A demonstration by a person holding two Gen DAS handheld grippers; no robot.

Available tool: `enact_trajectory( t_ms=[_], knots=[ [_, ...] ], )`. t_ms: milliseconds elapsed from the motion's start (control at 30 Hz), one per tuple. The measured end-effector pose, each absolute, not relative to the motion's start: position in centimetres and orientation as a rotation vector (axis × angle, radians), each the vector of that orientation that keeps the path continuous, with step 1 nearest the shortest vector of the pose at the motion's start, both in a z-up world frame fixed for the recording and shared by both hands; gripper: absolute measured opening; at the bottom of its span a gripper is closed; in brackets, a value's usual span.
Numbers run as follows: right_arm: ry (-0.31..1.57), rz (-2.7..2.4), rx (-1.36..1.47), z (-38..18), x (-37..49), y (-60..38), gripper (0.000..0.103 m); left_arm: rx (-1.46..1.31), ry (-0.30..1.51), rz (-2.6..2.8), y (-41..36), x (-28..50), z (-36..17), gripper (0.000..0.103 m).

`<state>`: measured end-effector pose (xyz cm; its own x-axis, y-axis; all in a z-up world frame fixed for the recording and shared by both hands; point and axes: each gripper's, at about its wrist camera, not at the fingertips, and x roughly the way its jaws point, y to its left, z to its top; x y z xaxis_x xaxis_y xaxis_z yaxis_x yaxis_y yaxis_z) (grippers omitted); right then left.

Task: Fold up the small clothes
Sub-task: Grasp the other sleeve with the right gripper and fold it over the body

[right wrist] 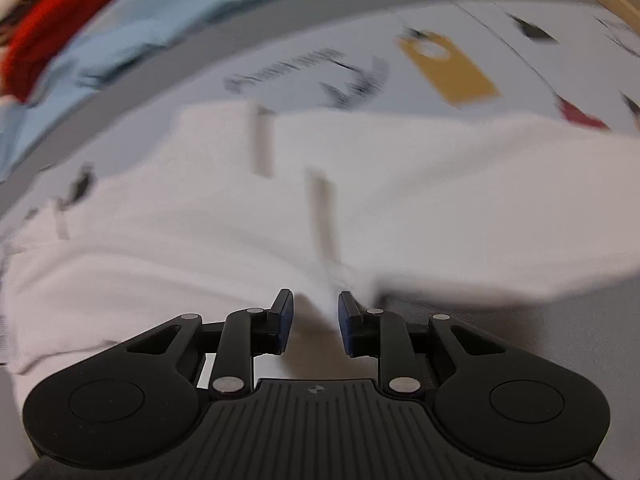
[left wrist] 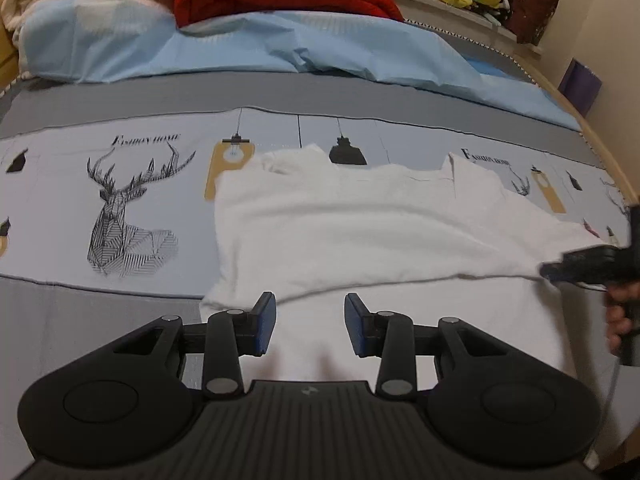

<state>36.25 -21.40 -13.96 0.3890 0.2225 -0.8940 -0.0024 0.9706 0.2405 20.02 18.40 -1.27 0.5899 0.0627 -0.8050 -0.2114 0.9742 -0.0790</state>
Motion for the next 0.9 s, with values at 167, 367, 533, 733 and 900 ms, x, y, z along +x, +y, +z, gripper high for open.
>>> enact_trajectory(
  t_ms=[167,367,533,733,900],
  knots=[
    [1.009,0.121,0.277,-11.0,35.2,-26.9,0.027,-0.146,0.862,0.205,19.2,21.2,-1.0,0.042],
    [0.838,-0.072,0.366,-9.5,34.2,-37.8,0.027,-0.148,0.856,0.196,19.7,22.0,-1.1,0.043],
    [0.766,-0.333,0.516,-11.7,33.1,-47.4,0.023,-0.134,0.868,0.200,19.8,22.6,-1.6,0.043],
    [0.726,-0.561,0.757,-16.0,31.4,-54.8,0.024,-0.101,0.876,0.182,19.1,23.3,-2.0,0.043],
    [0.691,-0.593,0.805,-17.9,31.6,-56.2,0.027,-0.074,0.893,0.188,18.8,23.6,-2.6,0.043]
  ],
)
